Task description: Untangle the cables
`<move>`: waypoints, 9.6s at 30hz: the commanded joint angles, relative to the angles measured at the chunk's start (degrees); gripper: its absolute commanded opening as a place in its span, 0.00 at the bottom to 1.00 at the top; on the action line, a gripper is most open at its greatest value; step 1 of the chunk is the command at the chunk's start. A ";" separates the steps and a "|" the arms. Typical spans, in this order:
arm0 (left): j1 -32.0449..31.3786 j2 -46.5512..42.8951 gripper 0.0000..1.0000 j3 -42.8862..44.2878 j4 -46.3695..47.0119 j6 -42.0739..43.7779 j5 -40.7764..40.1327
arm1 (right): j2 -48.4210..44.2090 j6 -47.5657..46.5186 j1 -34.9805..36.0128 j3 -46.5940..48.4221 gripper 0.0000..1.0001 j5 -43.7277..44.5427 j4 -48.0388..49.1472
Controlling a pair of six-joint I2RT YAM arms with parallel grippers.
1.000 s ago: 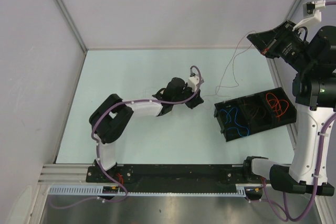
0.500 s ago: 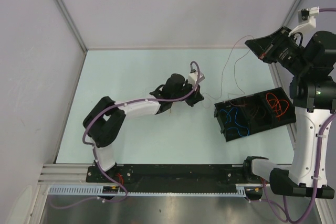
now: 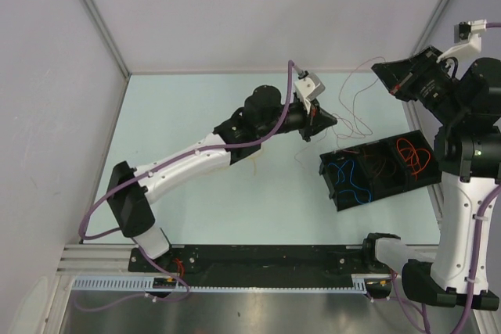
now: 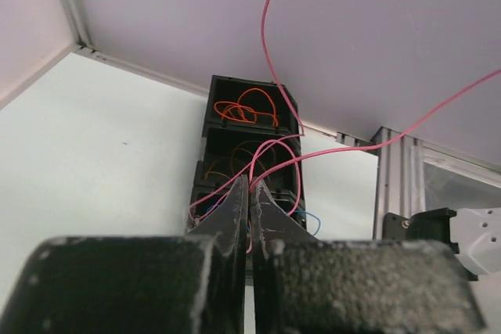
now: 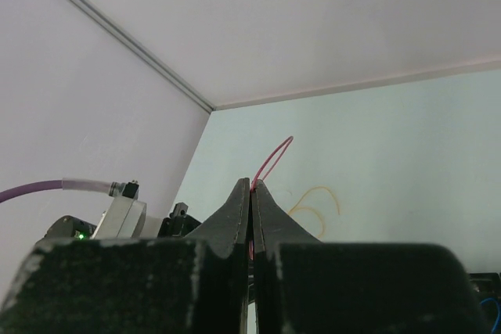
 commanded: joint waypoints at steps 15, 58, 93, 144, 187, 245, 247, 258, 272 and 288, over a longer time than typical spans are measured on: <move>-2.65 5.47 0.00 -4.25 22.05 -13.65 11.15 | -9.50 -0.83 0.15 -13.41 0.00 8.42 -4.26; -3.70 24.38 0.00 2.61 9.49 -6.89 -1.23 | -8.71 0.22 7.43 -38.20 0.00 15.89 0.84; -3.70 9.70 0.47 -4.69 -11.33 -6.97 -20.30 | -2.12 2.33 9.11 -50.67 0.00 25.74 4.97; -1.59 -29.15 0.69 -38.62 -24.97 -13.92 -40.70 | 11.58 -1.37 9.11 -53.23 0.08 21.45 16.12; 11.14 -16.77 0.82 -35.81 -18.91 -15.85 -39.47 | 16.00 -4.26 14.64 -38.28 0.45 22.57 10.78; 20.73 4.97 0.00 -15.33 -16.34 -7.59 -30.24 | -2.90 -2.24 21.06 -49.71 0.42 19.16 7.34; 19.77 0.57 0.00 -14.89 -17.14 -7.59 -30.06 | -4.04 -1.19 20.98 -49.71 0.41 17.49 8.31; 16.95 -14.64 0.00 -16.20 -20.40 -8.12 -28.92 | -7.56 3.03 22.55 -49.71 0.42 8.62 15.59; 15.81 1.78 0.58 -16.56 -16.88 -6.62 -23.74 | -9.32 3.03 26.16 -49.71 0.48 14.23 10.86; 13.87 21.47 0.51 -3.91 -15.30 -12.33 -24.60 | -7.92 -0.57 26.07 -49.71 0.49 16.95 9.36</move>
